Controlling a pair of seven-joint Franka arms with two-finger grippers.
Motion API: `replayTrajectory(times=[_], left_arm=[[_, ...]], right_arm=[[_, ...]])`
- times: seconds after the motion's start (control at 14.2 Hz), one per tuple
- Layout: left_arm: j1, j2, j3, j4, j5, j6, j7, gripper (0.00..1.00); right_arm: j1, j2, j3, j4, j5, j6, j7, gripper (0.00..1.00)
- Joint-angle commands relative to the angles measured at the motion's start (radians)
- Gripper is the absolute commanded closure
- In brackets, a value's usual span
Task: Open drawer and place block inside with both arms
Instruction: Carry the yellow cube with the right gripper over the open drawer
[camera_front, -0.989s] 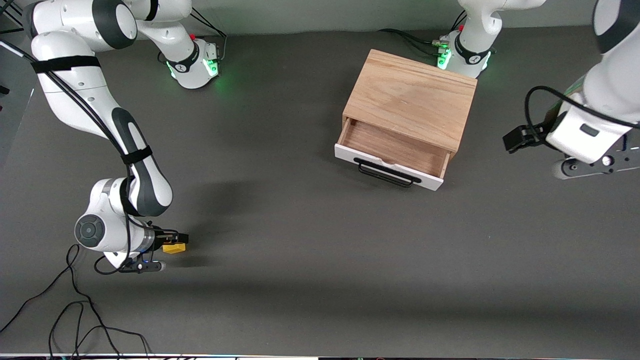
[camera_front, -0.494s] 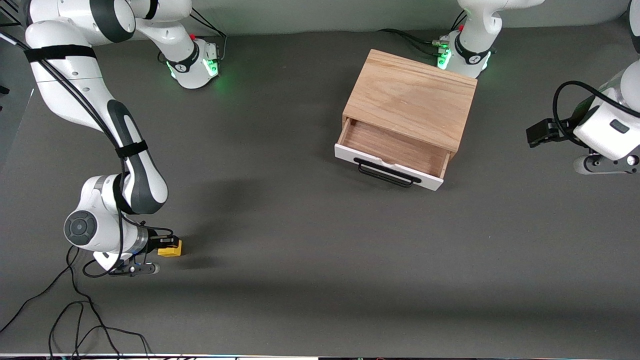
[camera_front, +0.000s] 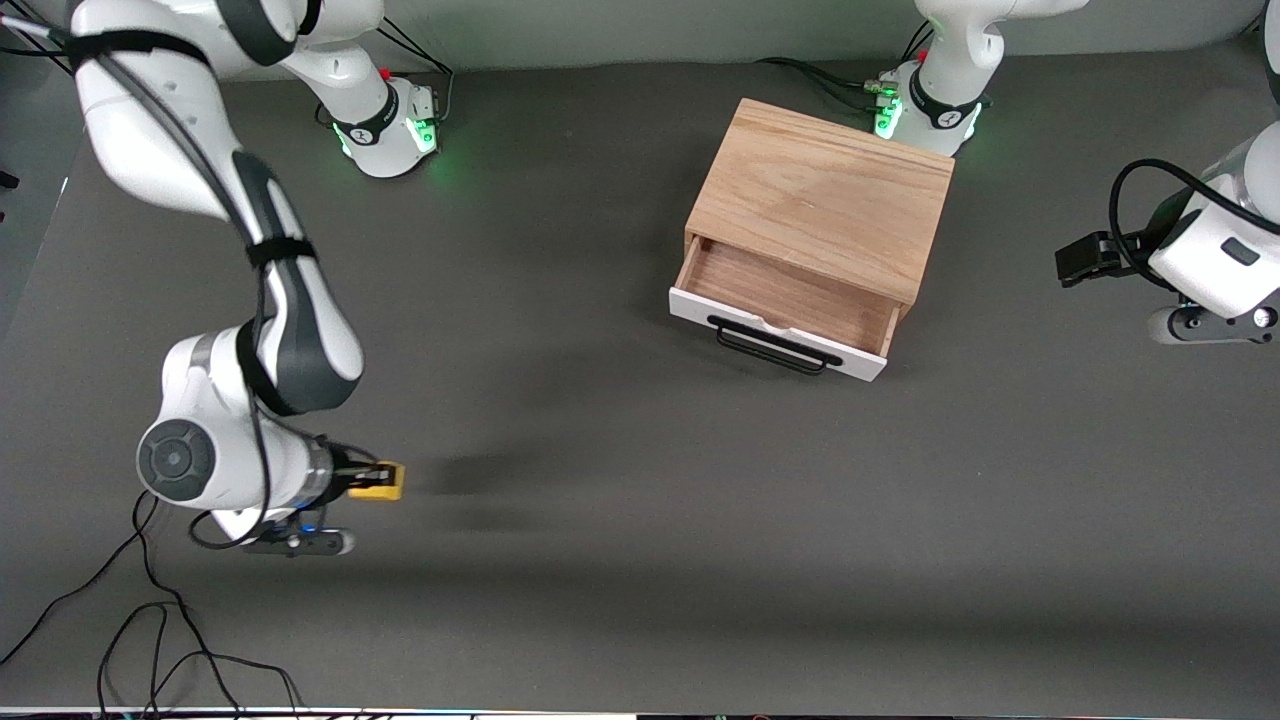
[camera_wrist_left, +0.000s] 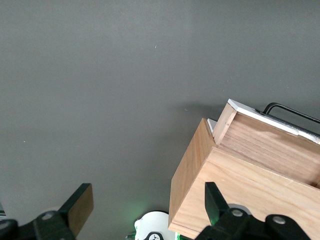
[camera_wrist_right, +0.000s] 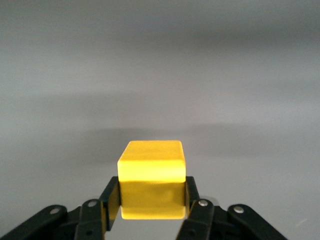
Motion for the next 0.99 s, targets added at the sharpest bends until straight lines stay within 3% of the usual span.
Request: replayTrajectory(times=[0.0, 0.28, 0.42, 0.57, 0.92], left_arm=[[0.012, -0.042, -0.007, -0.050, 0.001, 0.036, 0.033, 0.01], [0.014, -0.073, -0.006, -0.099, 0.001, 0.068, 0.039, 0.01], [0.014, -0.159, -0.006, -0.238, -0.003, 0.156, 0.041, 0.01], [0.014, -0.206, -0.004, -0.311, -0.005, 0.200, 0.041, 0.01], [0.020, -0.207, 0.011, -0.308, -0.029, 0.204, 0.053, 0.01]], right_arm=[[0.070, 0.006, 0.002, 0.137, 0.138, -0.090, 0.132, 0.82], [0.267, 0.010, 0.014, 0.272, 0.194, -0.099, 0.486, 0.82], [0.353, 0.009, 0.045, 0.300, 0.192, -0.067, 0.635, 0.82], [0.447, 0.009, 0.054, 0.301, 0.185, -0.012, 0.767, 0.82], [0.628, 0.055, 0.040, 0.291, 0.094, 0.047, 0.945, 0.82]])
